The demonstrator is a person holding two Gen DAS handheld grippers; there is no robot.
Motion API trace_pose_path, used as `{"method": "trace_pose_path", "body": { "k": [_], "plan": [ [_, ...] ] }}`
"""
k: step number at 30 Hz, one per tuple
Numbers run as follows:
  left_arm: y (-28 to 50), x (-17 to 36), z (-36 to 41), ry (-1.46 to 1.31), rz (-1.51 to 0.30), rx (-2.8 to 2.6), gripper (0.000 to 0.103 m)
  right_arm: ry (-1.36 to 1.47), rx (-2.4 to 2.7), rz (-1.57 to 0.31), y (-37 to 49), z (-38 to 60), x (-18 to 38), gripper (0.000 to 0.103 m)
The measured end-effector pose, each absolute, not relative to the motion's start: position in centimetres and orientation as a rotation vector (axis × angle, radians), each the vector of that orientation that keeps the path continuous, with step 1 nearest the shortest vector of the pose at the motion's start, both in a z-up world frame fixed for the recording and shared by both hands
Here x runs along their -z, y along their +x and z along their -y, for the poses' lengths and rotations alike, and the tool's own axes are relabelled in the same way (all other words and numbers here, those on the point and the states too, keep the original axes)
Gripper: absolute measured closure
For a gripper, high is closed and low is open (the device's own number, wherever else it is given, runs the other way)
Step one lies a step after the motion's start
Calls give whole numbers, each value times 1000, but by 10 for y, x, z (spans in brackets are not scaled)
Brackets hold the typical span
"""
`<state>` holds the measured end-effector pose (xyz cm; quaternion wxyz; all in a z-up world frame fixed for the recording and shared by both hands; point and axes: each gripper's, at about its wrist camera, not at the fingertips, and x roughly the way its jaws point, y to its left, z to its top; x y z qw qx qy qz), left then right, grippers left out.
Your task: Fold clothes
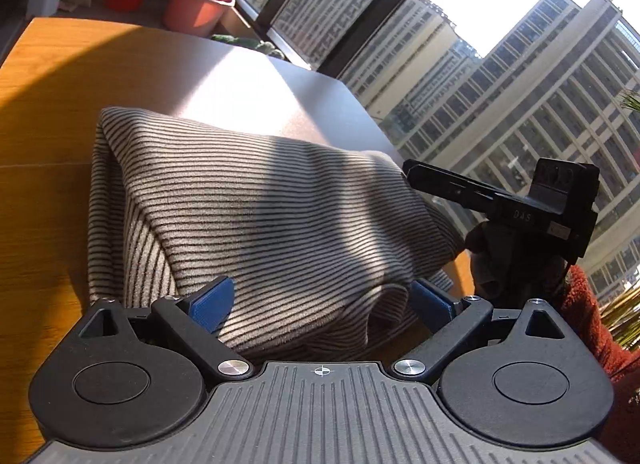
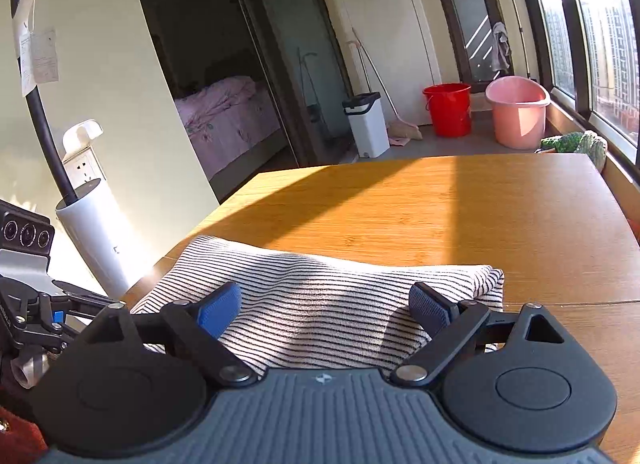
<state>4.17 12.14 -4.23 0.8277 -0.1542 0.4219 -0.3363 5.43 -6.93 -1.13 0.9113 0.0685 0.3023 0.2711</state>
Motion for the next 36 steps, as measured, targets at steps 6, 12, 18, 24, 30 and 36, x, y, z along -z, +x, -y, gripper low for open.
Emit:
{"method": "trace_pose_path", "body": {
  "k": [6, 12, 18, 24, 30, 36],
  "plan": [
    [76, 44, -116, -286, -878, 692, 5, 141, -562, -646, 50, 74, 28, 11],
    [124, 46, -100, -243, -842, 670, 5, 91, -532, -645, 31, 59, 30, 0],
    [166, 38, -100, -313, -822, 565, 5, 67, -592, -646, 13, 35, 17, 0],
    [124, 12, -128, -354, -782, 576, 5, 49, -537, -544, 12, 61, -15, 0],
    [84, 30, -134, -431, -902, 652, 5, 16, -466, -619, 38, 71, 6, 44],
    [93, 49, -117, -389, -951, 648, 6, 13, -455, -637, 32, 69, 29, 47]
  ]
}}
